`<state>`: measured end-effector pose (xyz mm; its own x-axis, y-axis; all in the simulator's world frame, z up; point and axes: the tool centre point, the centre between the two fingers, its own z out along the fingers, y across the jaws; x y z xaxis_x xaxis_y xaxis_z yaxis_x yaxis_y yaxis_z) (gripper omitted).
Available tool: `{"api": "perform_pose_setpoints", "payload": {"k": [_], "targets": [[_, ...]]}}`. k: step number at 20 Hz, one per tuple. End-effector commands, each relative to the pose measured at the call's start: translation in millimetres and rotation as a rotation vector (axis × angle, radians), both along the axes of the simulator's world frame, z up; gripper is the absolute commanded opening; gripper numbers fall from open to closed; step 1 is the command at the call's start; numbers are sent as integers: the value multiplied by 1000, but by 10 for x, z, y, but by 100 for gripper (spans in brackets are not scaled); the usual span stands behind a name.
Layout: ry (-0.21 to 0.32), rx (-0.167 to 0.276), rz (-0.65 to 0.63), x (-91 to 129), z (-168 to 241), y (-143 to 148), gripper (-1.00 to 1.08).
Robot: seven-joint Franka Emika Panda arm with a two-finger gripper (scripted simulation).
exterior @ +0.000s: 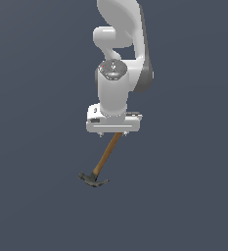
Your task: Pick up the object and move it to a goal position.
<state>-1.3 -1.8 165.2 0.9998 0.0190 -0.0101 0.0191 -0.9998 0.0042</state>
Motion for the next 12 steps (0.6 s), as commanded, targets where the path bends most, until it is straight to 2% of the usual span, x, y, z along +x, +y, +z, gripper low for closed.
{"api": "perform_pose_setpoints", "payload": {"k": [1, 9, 12], "targets": [[0, 0, 0, 0, 0, 0, 100], [-46, 21, -19, 139, 171, 175, 100], [-48, 22, -20, 144, 179, 183, 100]]}}
